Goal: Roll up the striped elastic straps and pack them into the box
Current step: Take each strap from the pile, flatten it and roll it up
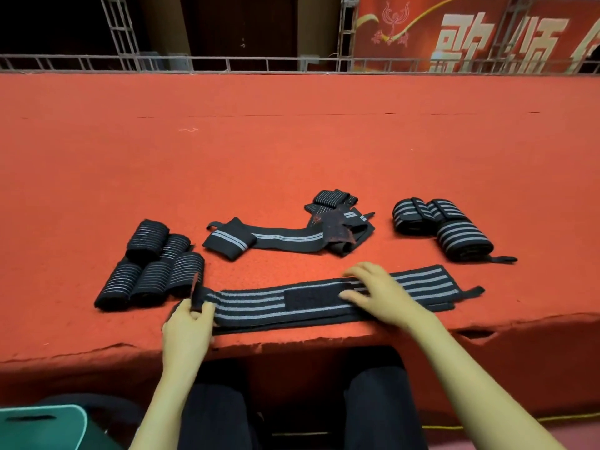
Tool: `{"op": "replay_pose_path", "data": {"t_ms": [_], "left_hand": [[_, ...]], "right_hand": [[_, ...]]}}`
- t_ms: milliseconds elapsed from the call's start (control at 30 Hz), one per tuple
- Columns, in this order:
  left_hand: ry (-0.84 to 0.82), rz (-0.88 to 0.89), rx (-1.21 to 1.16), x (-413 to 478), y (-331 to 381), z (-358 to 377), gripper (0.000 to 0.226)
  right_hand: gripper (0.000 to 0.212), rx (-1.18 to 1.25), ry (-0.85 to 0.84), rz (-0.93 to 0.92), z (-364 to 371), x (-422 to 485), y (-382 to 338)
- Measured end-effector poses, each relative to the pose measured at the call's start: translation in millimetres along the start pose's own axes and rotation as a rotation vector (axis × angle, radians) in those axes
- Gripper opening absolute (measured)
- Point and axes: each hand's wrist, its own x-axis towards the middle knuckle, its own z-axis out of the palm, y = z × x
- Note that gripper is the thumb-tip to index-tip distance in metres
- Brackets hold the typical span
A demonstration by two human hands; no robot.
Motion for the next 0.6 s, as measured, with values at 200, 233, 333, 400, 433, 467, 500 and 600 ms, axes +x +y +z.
{"op": "replay_pose_path", "data": {"t_ms": [200,233,333,400,433,467,500,600], "left_hand": [[0.056,0.060,0.010,4.6,-5.3,-11.1,0.019],[0.081,0.084,0.020,5.7,-7.0,-15.4,0.018],[0.091,0.081,0.050,12.9,-18.5,-23.5,0.013],[0.071,0.040,0.069,16.5,-26.4,-25.2,0.016],[0.065,0.019,0.069,16.9,-28.7,-25.2,0.020],[0.062,0.008,0.070,16.7,-30.4,-24.7,0.026],[0.060,0.003,0.074,15.8,-30.6,-24.4,0.031],[0.061,-0.006,0.080,16.6,-27.5,-25.0,0.033]], "right_hand": [[0.092,0.030,-0.306,0.017,18.9,3.3,-38.1],[0.089,0.026,-0.298,0.014,16.4,4.5,-39.5],[0.085,-0.013,-0.246,-0.052,14.6,3.2,-38.9],[0.086,-0.038,-0.200,-0.090,19.0,0.7,-35.6],[0.084,-0.035,-0.190,-0.093,21.8,-0.6,-34.0],[0.083,-0.028,-0.184,-0.092,24.1,-1.9,-33.2],[0.084,-0.024,-0.179,-0.089,26.3,-3.0,-32.8],[0.087,-0.031,-0.177,-0.081,28.3,-3.7,-36.4]]}}
